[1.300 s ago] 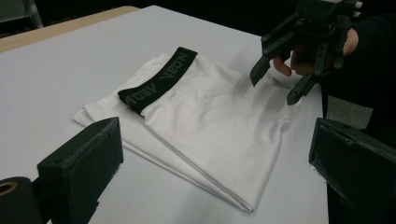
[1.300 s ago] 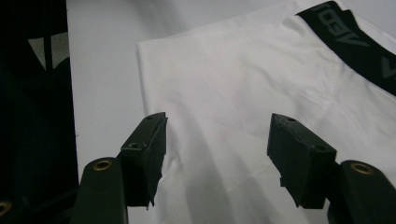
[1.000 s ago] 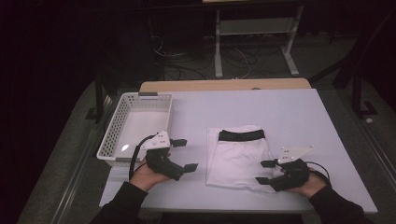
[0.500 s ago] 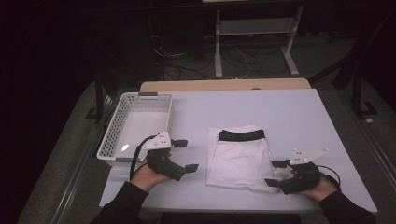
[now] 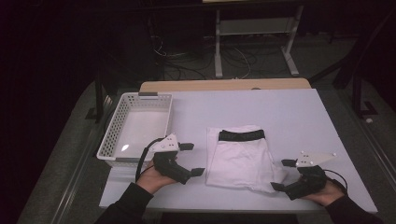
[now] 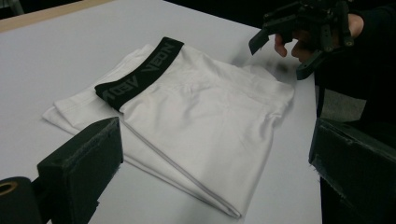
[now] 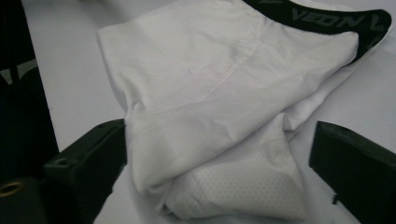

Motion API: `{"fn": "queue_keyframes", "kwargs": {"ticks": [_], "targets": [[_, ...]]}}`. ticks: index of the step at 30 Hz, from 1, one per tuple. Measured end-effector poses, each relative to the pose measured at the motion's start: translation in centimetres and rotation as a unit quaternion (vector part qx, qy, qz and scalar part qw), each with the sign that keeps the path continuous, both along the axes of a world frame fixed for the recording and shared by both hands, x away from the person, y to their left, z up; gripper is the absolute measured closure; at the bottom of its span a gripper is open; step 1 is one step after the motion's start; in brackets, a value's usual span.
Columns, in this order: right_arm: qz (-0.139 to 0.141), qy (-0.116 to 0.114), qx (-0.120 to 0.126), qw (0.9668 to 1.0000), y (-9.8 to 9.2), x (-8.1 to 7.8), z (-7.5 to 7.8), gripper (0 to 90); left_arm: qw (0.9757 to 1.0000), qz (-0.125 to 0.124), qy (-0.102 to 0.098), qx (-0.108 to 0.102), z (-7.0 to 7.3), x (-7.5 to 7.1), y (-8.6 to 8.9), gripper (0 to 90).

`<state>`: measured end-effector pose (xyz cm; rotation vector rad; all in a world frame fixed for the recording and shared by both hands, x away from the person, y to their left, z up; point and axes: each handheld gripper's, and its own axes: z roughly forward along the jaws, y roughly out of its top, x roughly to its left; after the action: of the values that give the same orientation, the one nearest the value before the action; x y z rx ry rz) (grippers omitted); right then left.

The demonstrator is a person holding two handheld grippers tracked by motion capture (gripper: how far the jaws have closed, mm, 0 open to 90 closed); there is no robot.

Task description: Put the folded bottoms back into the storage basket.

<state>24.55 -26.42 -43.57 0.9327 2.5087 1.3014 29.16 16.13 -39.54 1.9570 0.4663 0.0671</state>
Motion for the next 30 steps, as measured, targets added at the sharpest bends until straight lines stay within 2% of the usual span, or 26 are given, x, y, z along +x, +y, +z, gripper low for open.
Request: {"fn": "queue_keyframes", "kwargs": {"ticks": [5,8,13,19,30], "targets": [[0.005,-0.001,-0.001,1.0000,0.3,0.2,-0.1,0.5,1.0000,0.000,0.002,0.000,-0.2,-0.3,-0.6,2.4],[0.012,-0.003,0.000,0.9999,0.4,0.2,-0.1,2.9,0.9999,0.005,0.004,0.008,-0.5,-0.2,-1.0,1.3],[0.014,-0.001,0.005,0.9999,0.4,0.4,-0.1,3.9,0.9997,0.012,0.018,0.006,-1.0,0.0,-1.3,0.0],[0.013,0.000,0.005,0.9999,0.4,0.4,-0.1,4.9,0.9994,0.009,0.030,0.013,-1.7,0.2,-2.1,0.0],[0.017,-0.004,0.000,0.9998,0.4,0.4,-0.2,5.8,0.9990,0.006,0.035,0.025,-2.6,0.4,-3.8,0.0]]}}
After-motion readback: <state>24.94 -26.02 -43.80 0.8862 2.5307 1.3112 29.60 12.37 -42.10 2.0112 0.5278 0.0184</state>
